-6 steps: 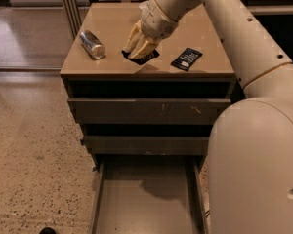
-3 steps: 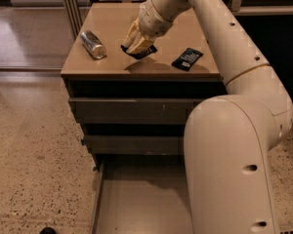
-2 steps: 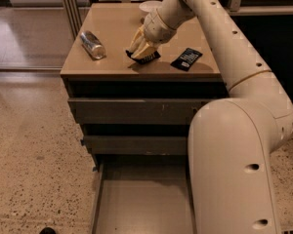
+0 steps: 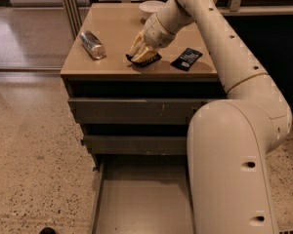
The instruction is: Pick rxbar chocolate from bottom drawer and place on counter
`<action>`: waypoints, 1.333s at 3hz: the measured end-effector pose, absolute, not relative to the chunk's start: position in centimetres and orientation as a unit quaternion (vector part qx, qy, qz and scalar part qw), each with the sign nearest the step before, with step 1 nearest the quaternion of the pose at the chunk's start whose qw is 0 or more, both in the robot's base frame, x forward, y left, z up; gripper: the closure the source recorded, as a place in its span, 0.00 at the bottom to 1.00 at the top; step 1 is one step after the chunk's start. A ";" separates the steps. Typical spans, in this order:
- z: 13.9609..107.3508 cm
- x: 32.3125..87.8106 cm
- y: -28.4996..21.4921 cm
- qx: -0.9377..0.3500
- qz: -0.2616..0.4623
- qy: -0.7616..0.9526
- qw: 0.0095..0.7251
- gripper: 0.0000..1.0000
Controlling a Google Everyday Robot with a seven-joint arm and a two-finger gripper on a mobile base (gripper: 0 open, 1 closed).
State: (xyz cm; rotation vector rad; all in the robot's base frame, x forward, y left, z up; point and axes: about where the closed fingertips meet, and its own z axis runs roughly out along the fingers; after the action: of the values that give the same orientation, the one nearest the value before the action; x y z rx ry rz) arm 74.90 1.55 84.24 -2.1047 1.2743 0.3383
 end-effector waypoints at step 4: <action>84.2 74.9 1.6 -0.802 0.129 0.486 0.323 0.00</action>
Offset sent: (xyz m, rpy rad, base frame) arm 0.0000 0.0000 0.0000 0.0000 0.0000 0.0000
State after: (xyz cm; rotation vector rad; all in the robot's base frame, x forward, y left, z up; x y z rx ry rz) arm 74.91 1.56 84.24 -2.1046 1.2742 0.3384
